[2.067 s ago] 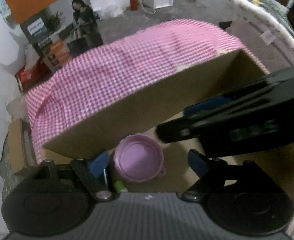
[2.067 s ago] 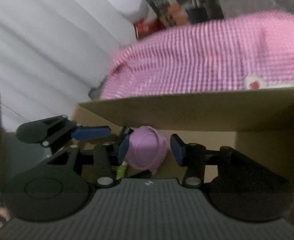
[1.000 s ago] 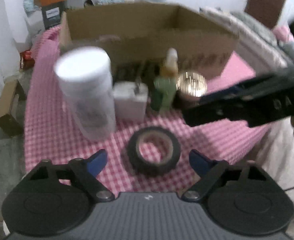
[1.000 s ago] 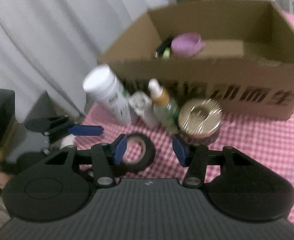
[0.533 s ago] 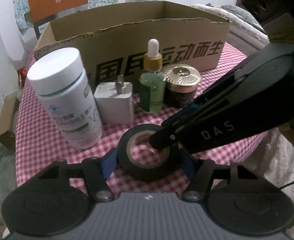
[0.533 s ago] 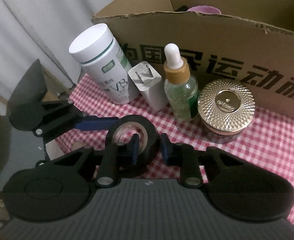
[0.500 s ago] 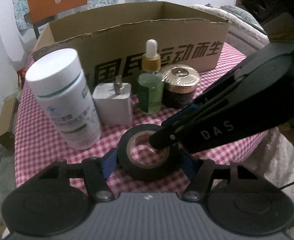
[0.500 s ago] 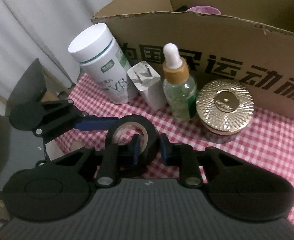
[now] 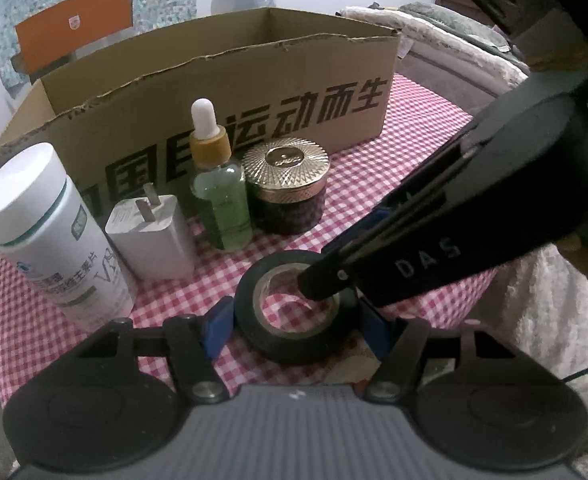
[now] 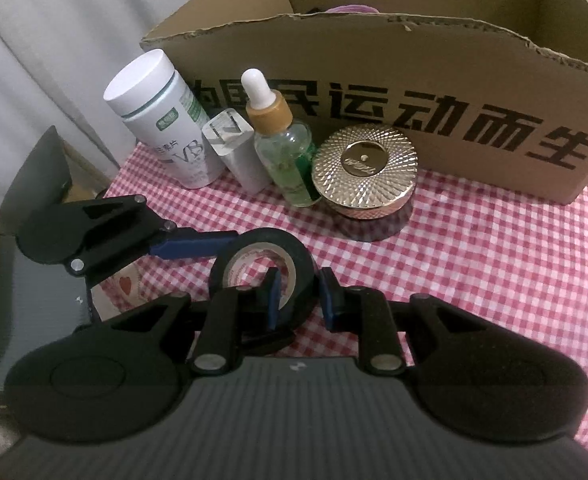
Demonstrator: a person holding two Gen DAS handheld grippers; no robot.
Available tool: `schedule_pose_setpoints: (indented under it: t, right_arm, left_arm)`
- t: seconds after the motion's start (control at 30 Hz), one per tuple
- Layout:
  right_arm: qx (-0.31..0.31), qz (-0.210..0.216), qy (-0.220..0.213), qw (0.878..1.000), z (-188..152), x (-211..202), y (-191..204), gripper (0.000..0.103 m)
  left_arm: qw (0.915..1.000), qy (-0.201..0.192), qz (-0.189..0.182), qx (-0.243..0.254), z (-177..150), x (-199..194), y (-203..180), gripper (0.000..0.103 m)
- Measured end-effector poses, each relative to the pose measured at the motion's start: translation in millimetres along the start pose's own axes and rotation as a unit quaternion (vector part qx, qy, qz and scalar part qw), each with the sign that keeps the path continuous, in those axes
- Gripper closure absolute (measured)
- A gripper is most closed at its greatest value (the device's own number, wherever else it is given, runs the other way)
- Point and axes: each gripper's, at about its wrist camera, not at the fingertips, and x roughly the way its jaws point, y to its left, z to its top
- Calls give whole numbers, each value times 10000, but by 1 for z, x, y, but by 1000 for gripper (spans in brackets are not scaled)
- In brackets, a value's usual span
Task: Organize rigid objects
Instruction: 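Lift the black tape roll into the box with the right tool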
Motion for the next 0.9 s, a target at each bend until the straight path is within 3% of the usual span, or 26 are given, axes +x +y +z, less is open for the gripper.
schedule_pose_setpoints:
  t: [0.13,0.53,0.67,0.9]
  right_arm:
    - [-93,-28,-21,10000,-1,-3,1,83]
    - [-108,-29,-138,9998,-5,-5,6,83]
    - [-147,-1,-346,9993,-4,-26,13,83]
    - [-523,21,-1227,9911,17,-93,35,83]
  left_arm:
    - [10000,41,62,8,3,5,-2,32]
    - [9999,-84,60,-12,1,-3,-4,36]
    - [9993,-356,136,65,5,-26,-8,36]
    - [9910,-1176,559,323,40,-90,-7,35]
